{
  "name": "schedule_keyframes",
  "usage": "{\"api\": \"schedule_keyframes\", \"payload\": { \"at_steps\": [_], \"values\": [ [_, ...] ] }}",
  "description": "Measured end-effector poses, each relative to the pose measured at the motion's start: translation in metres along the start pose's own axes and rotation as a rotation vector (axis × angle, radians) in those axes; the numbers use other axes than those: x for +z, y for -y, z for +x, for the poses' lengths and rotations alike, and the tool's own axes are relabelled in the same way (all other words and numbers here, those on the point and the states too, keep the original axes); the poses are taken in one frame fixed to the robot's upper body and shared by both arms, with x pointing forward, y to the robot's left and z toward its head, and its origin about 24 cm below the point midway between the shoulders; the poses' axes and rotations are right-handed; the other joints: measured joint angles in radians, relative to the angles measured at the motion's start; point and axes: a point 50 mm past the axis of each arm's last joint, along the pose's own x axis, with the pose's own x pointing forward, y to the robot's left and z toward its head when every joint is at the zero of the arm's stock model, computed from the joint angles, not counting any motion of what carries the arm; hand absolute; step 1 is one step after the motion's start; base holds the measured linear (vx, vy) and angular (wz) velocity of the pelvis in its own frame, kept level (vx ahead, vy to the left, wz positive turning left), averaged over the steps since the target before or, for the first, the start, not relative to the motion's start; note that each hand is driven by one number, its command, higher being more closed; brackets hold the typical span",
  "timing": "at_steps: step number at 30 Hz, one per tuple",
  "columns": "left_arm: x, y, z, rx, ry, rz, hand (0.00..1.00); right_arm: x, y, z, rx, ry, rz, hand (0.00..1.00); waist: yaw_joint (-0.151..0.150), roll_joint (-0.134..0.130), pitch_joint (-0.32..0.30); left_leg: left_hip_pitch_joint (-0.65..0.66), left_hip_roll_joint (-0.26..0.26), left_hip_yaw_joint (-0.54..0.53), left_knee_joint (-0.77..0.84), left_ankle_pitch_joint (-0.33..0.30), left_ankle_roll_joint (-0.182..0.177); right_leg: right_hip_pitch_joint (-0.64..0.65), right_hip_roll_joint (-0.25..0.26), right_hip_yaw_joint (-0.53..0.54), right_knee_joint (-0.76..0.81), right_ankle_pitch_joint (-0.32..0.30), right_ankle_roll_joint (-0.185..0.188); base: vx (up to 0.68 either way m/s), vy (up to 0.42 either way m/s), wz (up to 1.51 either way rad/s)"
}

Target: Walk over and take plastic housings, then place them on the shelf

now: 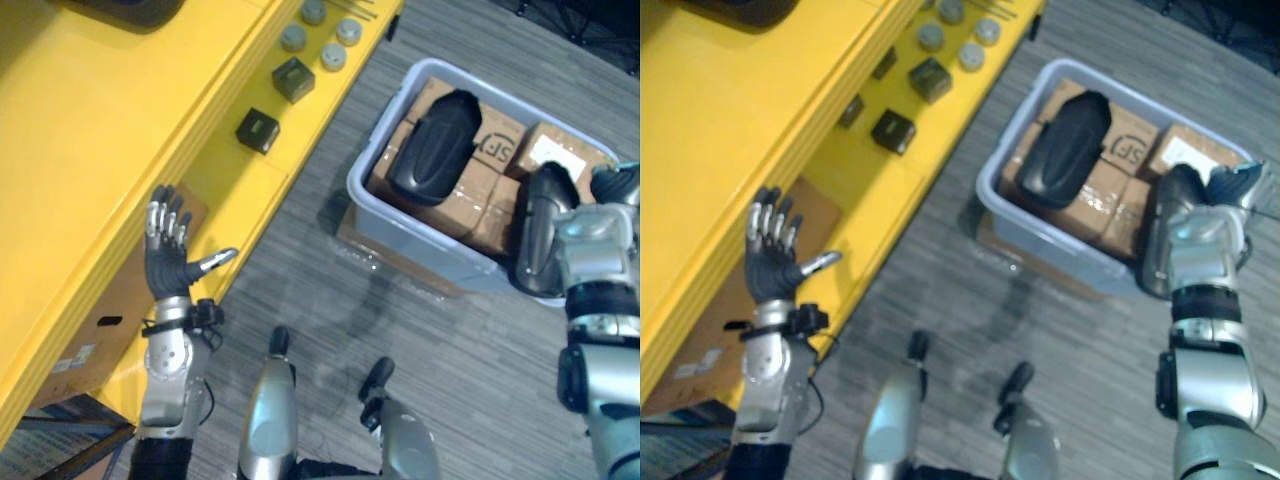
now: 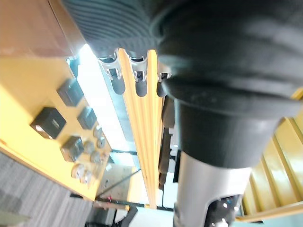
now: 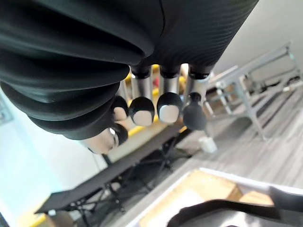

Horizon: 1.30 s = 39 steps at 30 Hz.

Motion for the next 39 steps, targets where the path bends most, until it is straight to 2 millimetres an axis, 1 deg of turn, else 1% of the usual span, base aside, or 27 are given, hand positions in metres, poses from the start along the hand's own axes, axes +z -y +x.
{"api": "schedule_keyframes", "payload": {
  "at_steps": [1,2,5,8,12,15,16,19,21,22,24,25,27,28,29,30,31,32,34,36,38,39],
  "values": [
    [0.001,0.003,0.001,-0.01,0.004,-0.005,0.0,-0.001,-0.001,0.0,0.008,-0.004,0.002,1.0,-0.001,-0.002,-0.002,-0.007,0.0,0.0,0.001,0.001,0.0,-0.005,0.0,0.0,-0.001,0.001,0.0,0.0,0.0,0.0],
    [0.001,0.009,0.004,-0.033,0.007,-0.01,0.0,-0.003,-0.003,-0.001,0.019,-0.014,0.005,0.0,-0.002,-0.007,-0.005,-0.015,0.0,-0.001,0.004,0.002,0.0,-0.013,0.001,0.0,-0.001,0.004,0.0,0.0,0.0,0.0],
    [-0.001,0.021,0.008,-0.071,-0.008,-0.017,0.0,-0.011,-0.011,-0.004,0.049,-0.061,0.014,0.0,-0.003,-0.019,-0.012,-0.042,-0.001,0.0,0.006,0.007,0.001,-0.04,0.0,0.004,-0.002,0.009,0.001,0.0,0.0,0.0],
    [-0.008,0.02,0.007,-0.065,-0.037,-0.009,0.0,-0.021,-0.016,-0.006,0.051,-0.115,0.023,0.0,-0.001,-0.019,-0.012,-0.045,-0.002,0.002,0.005,0.008,0.002,-0.049,-0.002,0.009,-0.002,0.01,0.001,0.01,0.016,-0.03],
    [-0.02,0.016,0.0,-0.055,-0.101,0.0,0.0,-0.02,-0.011,-0.005,-0.032,-0.129,0.084,0.0,-0.004,-0.019,-0.012,-0.051,-0.002,0.004,-0.001,0.014,0.0,-0.065,-0.003,0.015,0.002,0.011,0.001,-0.01,0.011,-0.04],
    [-0.026,0.011,-0.008,-0.043,-0.138,0.011,0.0,-0.024,-0.002,-0.001,-0.083,-0.196,0.189,0.0,-0.004,-0.018,-0.012,-0.056,-0.002,0.017,-0.005,0.018,0.001,-0.078,-0.006,0.022,0.008,0.011,0.001,-0.02,0.02,-0.06],
    [-0.029,0.009,-0.013,-0.04,-0.163,0.019,0.0,-0.029,0.007,0.004,-0.114,-0.235,0.258,0.0,-0.006,-0.018,-0.012,-0.058,-0.004,0.021,-0.004,0.019,0.002,-0.087,-0.009,0.026,0.017,0.01,0.002,-0.02,0.03,-0.06],
    [-0.034,0.007,-0.018,-0.06,-0.196,0.028,0.0,-0.038,0.023,0.012,-0.185,-0.259,0.271,0.0,-0.008,-0.018,-0.012,-0.062,-0.006,0.02,-0.001,0.019,0.003,-0.091,-0.011,0.026,0.021,0.01,0.002,-0.01,0.01,-0.01],
    [-0.043,0.009,-0.024,-0.083,-0.242,0.035,0.0,-0.044,0.047,0.021,-0.272,-0.258,0.263,0.0,-0.01,-0.017,-0.012,-0.068,-0.01,0.018,0.002,0.018,0.003,-0.097,-0.016,0.026,0.029,0.007,0.005,-0.02,0.024,0.03],
    [-0.05,0.012,-0.029,-0.118,-0.28,0.034,0.0,-0.045,0.073,0.03,-0.345,-0.241,0.247,0.0,-0.014,-0.014,-0.013,-0.098,-0.012,0.014,0.016,0.018,0.004,-0.123,-0.02,0.025,0.037,0.007,0.005,-0.03,0.034,0.05],
    [-0.056,0.014,-0.033,-0.135,-0.313,0.036,0.0,-0.049,0.084,0.034,-0.376,-0.247,0.243,0.0,-0.017,-0.014,-0.013,-0.118,-0.012,0.012,0.028,0.016,0.007,-0.136,-0.019,0.025,0.039,0.009,0.006,-0.02,0.016,0.02],
    [-0.062,0.015,-0.037,-0.142,-0.341,0.04,0.0,-0.053,0.087,0.035,-0.387,-0.259,0.239,0.0,-0.024,-0.014,-0.013,-0.13,-0.012,0.009,0.038,0.015,0.009,-0.142,-0.019,0.025,0.041,0.01,0.007,-0.02,0.03,0.03],
    [-0.076,0.017,-0.048,-0.173,-0.418,0.046,0.0,-0.068,0.085,0.034,-0.377,-0.329,0.232,0.0,-0.03,-0.014,-0.014,-0.133,-0.015,0.007,0.04,0.013,0.011,-0.147,-0.019,0.027,0.041,0.012,0.008,0.0,0.0,0.0],
    [-0.077,0.017,-0.051,-0.18,-0.431,0.046,0.0,-0.072,0.084,0.033,-0.371,-0.347,0.232,0.0,-0.03,-0.014,-0.014,-0.134,-0.015,0.007,0.041,0.013,0.012,-0.15,-0.019,0.028,0.041,0.012,0.009,-0.01,0.008,-0.05],
    [-0.081,0.019,-0.056,-0.194,-0.452,0.044,0.0,-0.078,0.084,0.032,-0.361,-0.375,0.229,0.0,-0.03,-0.008,-0.016,-0.149,-0.015,0.005,0.049,0.011,0.014,-0.162,-0.02,0.027,0.042,0.014,0.009,0.0,0.0,0.0],
    [-0.084,0.022,-0.059,-0.209,-0.472,0.04,0.0,-0.082,0.089,0.033,-0.371,-0.393,0.229,0.0,-0.03,0.004,-0.021,-0.174,-0.014,-0.002,0.066,0.005,0.017,-0.176,-0.019,0.027,0.043,0.016,0.009,-0.04,0.046,0.0],
    [-0.091,0.025,-0.065,-0.22,-0.504,0.039,0.0,-0.084,0.096,0.035,-0.391,-0.399,0.235,0.0,-0.029,0.021,-0.022,-0.201,-0.014,-0.003,0.08,0.003,0.019,-0.197,-0.02,0.026,0.046,0.019,0.009,-0.03,0.038,0.01],
    [-0.094,0.025,-0.068,-0.223,-0.524,0.04,0.0,-0.084,0.1,0.036,-0.4,-0.402,0.236,0.0,-0.028,0.03,-0.02,-0.208,-0.016,-0.003,0.085,0.003,0.02,-0.204,-0.02,0.026,0.048,0.021,0.009,-0.05,0.038,-0.02],
    [-0.109,0.026,-0.081,-0.213,-0.603,0.036,0.0,-0.085,0.112,0.039,-0.432,-0.416,0.233,0.0,-0.026,0.069,-0.02,-0.238,-0.02,-0.003,0.109,-0.003,0.029,-0.229,-0.023,0.028,0.055,0.027,0.013,-0.04,0.031,-0.02],
    [-0.114,0.027,-0.087,-0.216,-0.632,0.038,0.0,-0.085,0.118,0.04,-0.446,-0.425,0.231,0.0,-0.024,0.089,-0.018,-0.252,-0.022,-0.003,0.113,-0.003,0.029,-0.241,-0.026,0.029,0.059,0.029,0.014,-0.02,0.011,-0.01],
    [-0.12,0.028,-0.094,-0.222,-0.667,0.039,0.0,-0.082,0.123,0.043,-0.461,-0.43,0.233,0.0,-0.019,0.118,-0.015,-0.28,-0.023,-0.003,0.127,-0.004,0.031,-0.274,-0.035,0.034,0.077,0.027,0.013,-0.05,0.035,-0.05],
    [-0.121,0.029,-0.096,-0.224,-0.676,0.039,0.0,-0.082,0.126,0.043,-0.467,-0.43,0.23,0.0,-0.017,0.125,-0.018,-0.29,-0.023,-0.003,0.131,-0.004,0.031,-0.284,-0.036,0.034,0.08,0.027,0.012,-0.05,0.026,-0.06]
  ]
}}
